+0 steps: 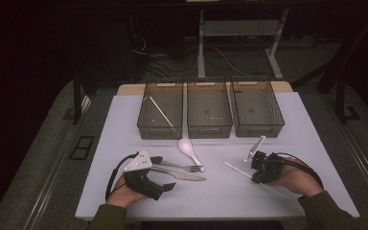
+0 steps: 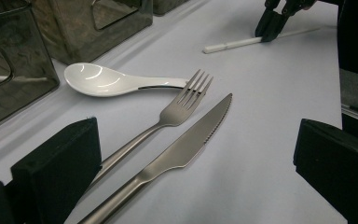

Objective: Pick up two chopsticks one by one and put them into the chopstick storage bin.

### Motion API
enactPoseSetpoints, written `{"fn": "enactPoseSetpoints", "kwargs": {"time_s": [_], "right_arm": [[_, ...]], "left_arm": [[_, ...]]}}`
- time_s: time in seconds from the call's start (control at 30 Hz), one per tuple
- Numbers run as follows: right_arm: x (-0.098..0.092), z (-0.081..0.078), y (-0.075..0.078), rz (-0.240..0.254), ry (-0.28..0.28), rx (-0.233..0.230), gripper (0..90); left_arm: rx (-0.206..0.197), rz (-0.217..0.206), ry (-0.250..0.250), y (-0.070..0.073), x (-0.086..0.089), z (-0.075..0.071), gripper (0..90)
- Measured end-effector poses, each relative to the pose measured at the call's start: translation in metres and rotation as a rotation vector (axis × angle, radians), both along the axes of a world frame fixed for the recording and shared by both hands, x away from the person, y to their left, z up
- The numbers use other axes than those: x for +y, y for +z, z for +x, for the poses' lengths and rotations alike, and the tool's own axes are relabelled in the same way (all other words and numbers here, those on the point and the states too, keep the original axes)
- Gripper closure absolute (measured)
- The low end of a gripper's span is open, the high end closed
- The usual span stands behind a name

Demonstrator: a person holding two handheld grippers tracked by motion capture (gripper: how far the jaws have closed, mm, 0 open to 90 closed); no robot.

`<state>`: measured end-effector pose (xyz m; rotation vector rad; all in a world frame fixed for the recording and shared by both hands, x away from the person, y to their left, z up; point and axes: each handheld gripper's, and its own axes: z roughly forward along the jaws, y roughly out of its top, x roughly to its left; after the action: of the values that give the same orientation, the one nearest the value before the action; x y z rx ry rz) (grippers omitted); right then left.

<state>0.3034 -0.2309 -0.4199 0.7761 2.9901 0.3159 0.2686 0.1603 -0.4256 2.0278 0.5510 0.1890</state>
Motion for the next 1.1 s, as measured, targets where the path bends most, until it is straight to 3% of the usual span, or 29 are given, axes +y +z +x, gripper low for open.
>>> {"fn": "enactPoseSetpoints", "kwargs": {"time_s": [0.2,0.53,0.67,0.87,1.1], "right_arm": [[0.01,0.001,0.001,-0.062,-0.01,0.015,82.7],[0.007,0.004,0.001,-0.051,-0.056,0.035,84.5],[-0.002,0.006,0.007,0.004,-0.077,0.027,84.5],[-0.016,0.009,0.023,0.168,-0.14,0.0,84.5],[-0.028,0.015,0.04,0.344,-0.208,-0.073,84.6]], "left_arm": [[-0.001,0.001,-0.001,0.0,-0.001,0.0,0.0],[0.002,-0.002,-0.003,0.0,-0.001,-0.001,0.0],[-0.002,-0.001,-0.003,0.0,-0.001,-0.001,0.0],[-0.004,0.0,-0.005,0.001,-0.001,-0.001,0.0],[0.0,-0.003,0.0,0.001,-0.001,-0.001,0.0]]}}
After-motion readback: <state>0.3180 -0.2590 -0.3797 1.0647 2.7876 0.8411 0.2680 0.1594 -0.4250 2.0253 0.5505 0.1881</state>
